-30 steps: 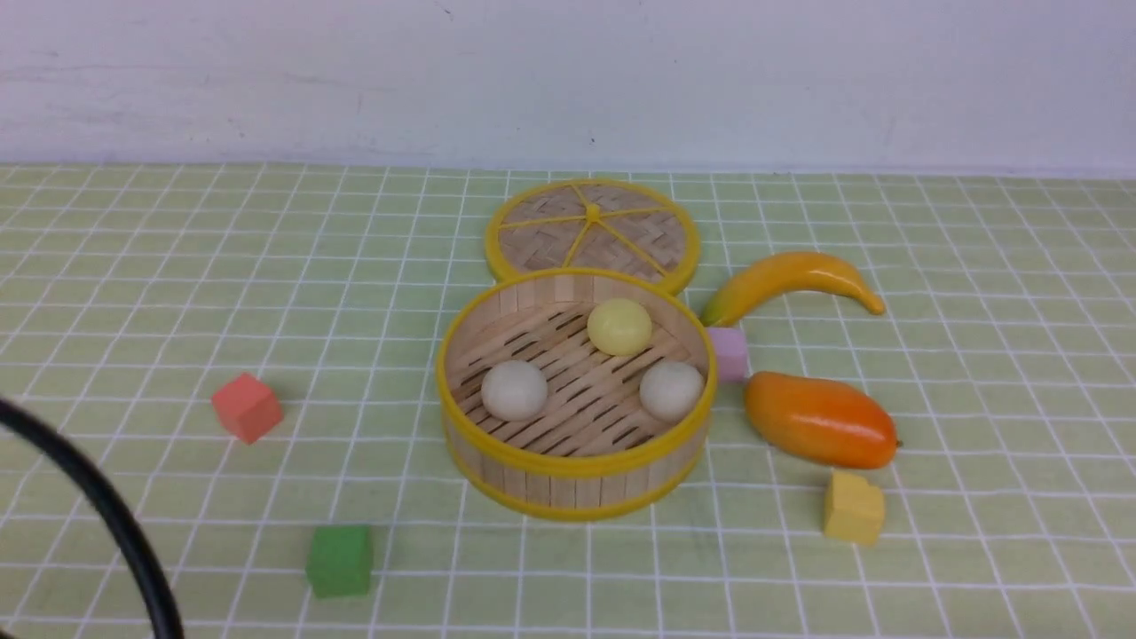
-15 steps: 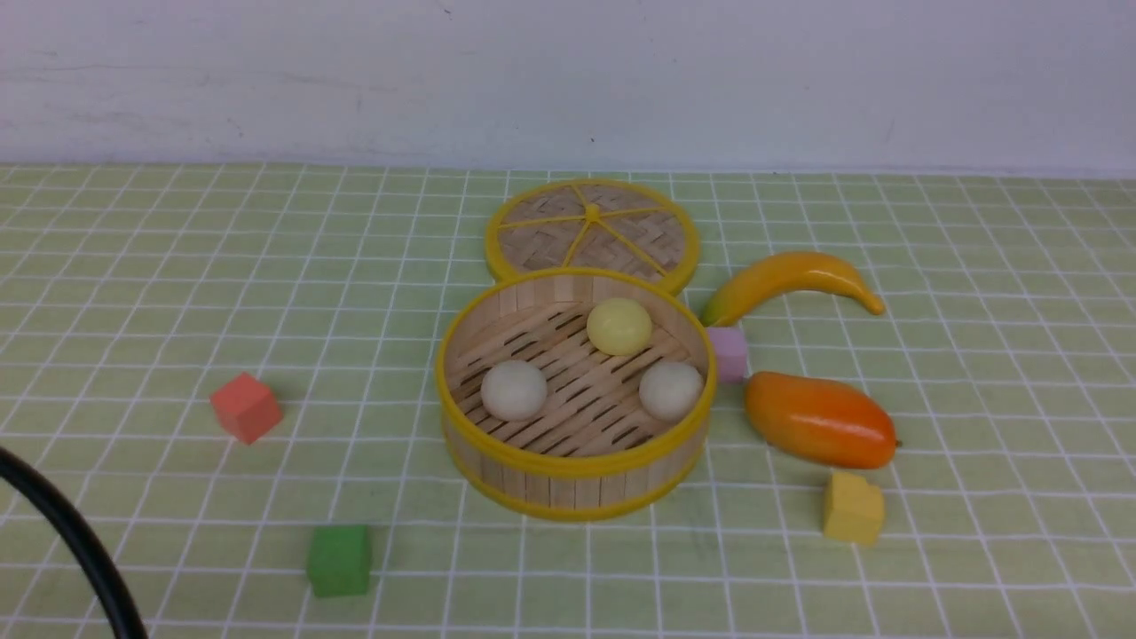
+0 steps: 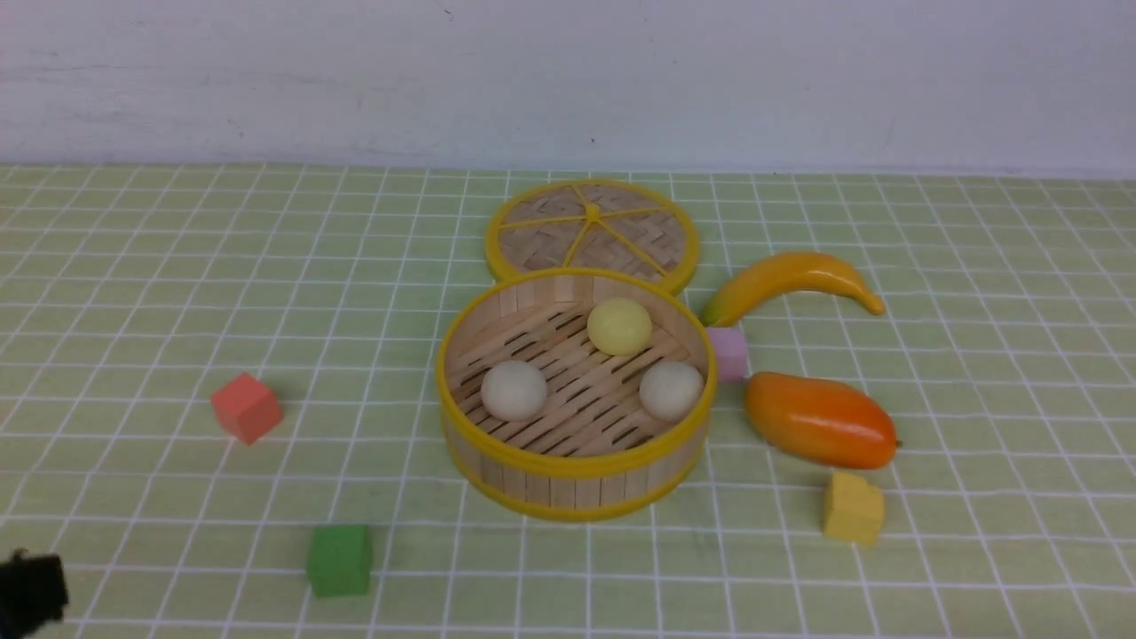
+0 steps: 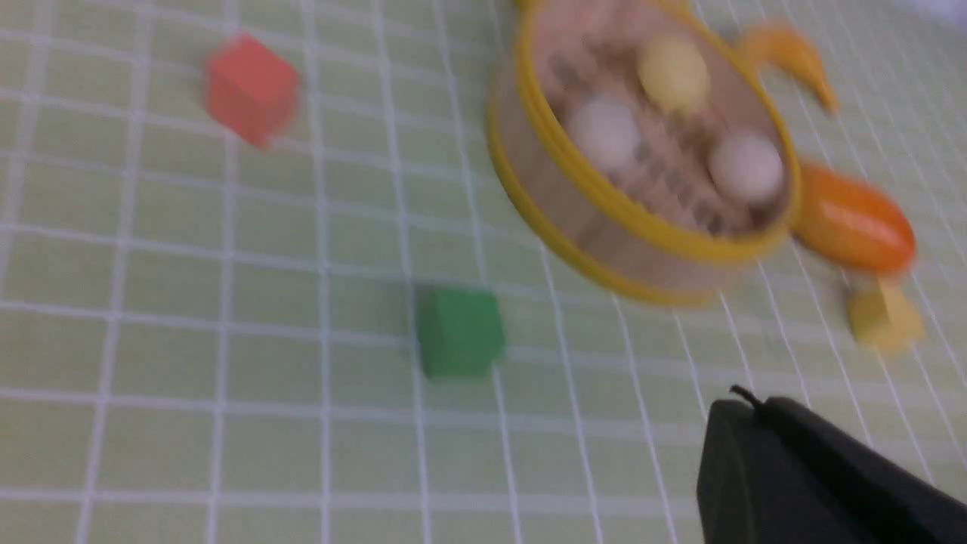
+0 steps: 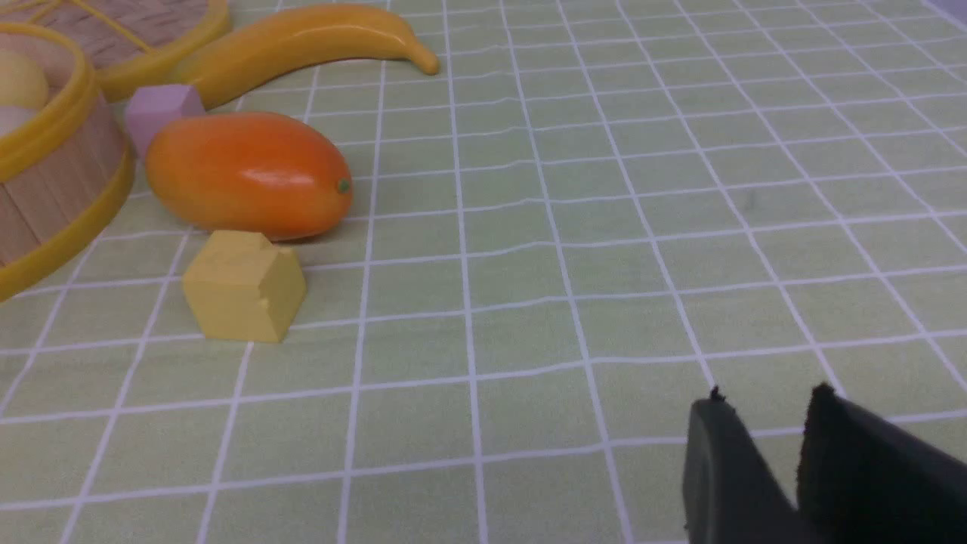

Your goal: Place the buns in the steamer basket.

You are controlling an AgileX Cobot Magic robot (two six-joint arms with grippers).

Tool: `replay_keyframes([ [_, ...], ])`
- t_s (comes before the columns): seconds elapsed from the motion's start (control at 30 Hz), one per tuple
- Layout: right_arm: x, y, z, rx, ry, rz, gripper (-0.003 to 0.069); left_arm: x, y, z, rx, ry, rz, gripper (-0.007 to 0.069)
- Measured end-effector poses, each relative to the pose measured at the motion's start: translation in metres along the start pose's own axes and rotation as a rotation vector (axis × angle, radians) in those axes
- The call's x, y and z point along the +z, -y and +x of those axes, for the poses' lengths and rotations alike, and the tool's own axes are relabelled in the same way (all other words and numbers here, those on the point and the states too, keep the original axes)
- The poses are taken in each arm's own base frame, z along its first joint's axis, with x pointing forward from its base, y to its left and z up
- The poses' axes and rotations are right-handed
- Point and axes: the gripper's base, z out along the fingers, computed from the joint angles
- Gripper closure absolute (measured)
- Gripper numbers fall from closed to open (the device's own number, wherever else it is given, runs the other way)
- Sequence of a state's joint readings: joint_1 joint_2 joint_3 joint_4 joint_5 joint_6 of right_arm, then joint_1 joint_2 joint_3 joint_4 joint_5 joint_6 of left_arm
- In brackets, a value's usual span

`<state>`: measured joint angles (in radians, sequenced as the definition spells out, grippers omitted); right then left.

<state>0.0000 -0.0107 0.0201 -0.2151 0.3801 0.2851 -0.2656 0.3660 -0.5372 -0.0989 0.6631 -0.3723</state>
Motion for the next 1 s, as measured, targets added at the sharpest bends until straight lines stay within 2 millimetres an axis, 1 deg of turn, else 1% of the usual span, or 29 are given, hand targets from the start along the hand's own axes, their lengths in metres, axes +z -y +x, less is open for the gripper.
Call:
replay_keyframes([
  [0.07,0.000,0.000,0.000,0.000,0.000,0.000,0.0485,0.004,-0.015,0.011,-0.042,0.141,-0.039,0.0638],
  [0.1,0.000,0.000,0.000,0.000,0.000,0.000,0.0484,0.005,-0.016,0.012,-0.038,0.155,-0.046,0.0638],
  [0.17,0.000,0.000,0.000,0.000,0.000,0.000,0.0481,0.013,-0.036,0.038,-0.041,0.284,-0.086,0.0638],
  [0.2,0.000,0.000,0.000,0.000,0.000,0.000,0.0481,0.014,-0.038,0.040,-0.040,0.289,-0.089,0.0638],
  [0.27,0.000,0.000,0.000,0.000,0.000,0.000,0.0476,0.022,-0.053,0.065,-0.039,0.317,-0.120,0.0638],
  [0.37,0.000,0.000,0.000,0.000,0.000,0.000,0.0470,0.034,-0.070,0.098,-0.047,0.286,-0.155,0.0638],
  [0.4,0.000,0.000,0.000,0.000,0.000,0.000,0.0469,0.034,-0.071,0.100,-0.047,0.283,-0.157,0.0638],
  [0.43,0.000,0.000,0.000,0.000,0.000,0.000,0.0467,0.036,-0.074,0.106,-0.052,0.254,-0.172,0.0638],
  [0.57,0.000,0.000,0.000,0.000,0.000,0.000,0.0460,0.037,-0.077,0.112,-0.065,0.209,-0.195,0.0638],
  [1.0,0.000,0.000,0.000,-0.003,0.000,0.001,0.0448,0.036,-0.077,0.112,-0.062,0.225,-0.189,0.0636],
])
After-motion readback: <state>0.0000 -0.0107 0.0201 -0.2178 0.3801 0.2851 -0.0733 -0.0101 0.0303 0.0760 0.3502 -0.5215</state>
